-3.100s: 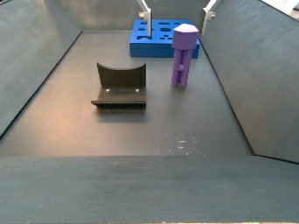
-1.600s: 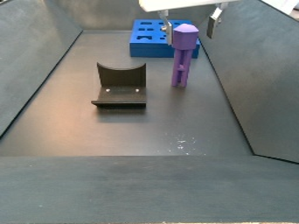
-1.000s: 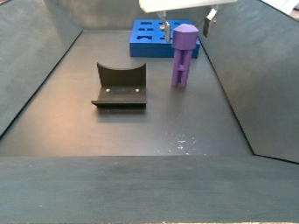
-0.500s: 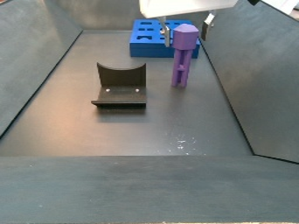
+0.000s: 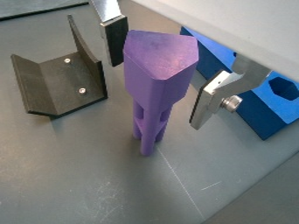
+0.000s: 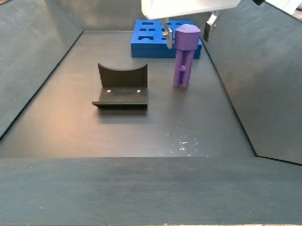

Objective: Pick up the 3 prong object. Move up. Move to above the board. Insert the 3 prong object.
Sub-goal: Pick up the 3 prong object.

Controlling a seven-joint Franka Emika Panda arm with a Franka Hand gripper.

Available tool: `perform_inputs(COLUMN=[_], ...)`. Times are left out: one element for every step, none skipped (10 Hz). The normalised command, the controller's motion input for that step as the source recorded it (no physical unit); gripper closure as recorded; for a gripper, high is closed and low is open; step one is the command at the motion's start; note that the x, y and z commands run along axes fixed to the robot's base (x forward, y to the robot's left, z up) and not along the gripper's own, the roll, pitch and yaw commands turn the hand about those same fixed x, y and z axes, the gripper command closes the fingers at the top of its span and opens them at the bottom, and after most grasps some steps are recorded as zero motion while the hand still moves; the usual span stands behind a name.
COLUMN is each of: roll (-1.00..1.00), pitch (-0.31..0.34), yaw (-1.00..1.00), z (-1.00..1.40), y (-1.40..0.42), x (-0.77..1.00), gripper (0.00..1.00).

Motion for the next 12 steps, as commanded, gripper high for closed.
perform_inputs(roll=[-0.11,-0.09,-0.01,0.0,0.0,0.0,0.0,0.0,0.0,0.0,0.0,0.0], pitch=[-0.043,-0.036,-0.013,0.0,0.0,0.0,0.0,0.0,0.0,0.0,0.0,0.0], yaw=[0.0,0.0,0.0,0.0,0.0,0.0,0.0,0.0,0.0,0.0,0.0,0.0], z=[-0.09,-0.1,0.0,0.0,0.0,0.0,0.0,0.0,0.0,0.0,0.0,0.0], y=[0.0,0.0,0.0,0.0,0.0,0.0,0.0,0.0,0.0,0.0,0.0,0.0], x=[0.0,0.0,0.0,0.0,0.0,0.0,0.0,0.0,0.0,0.0,0.0,0.0], gripper=[0.0,0.0,0.0,0.0,1.0,1.0,1.0,1.0,1.0,1.0,1.0,1.0])
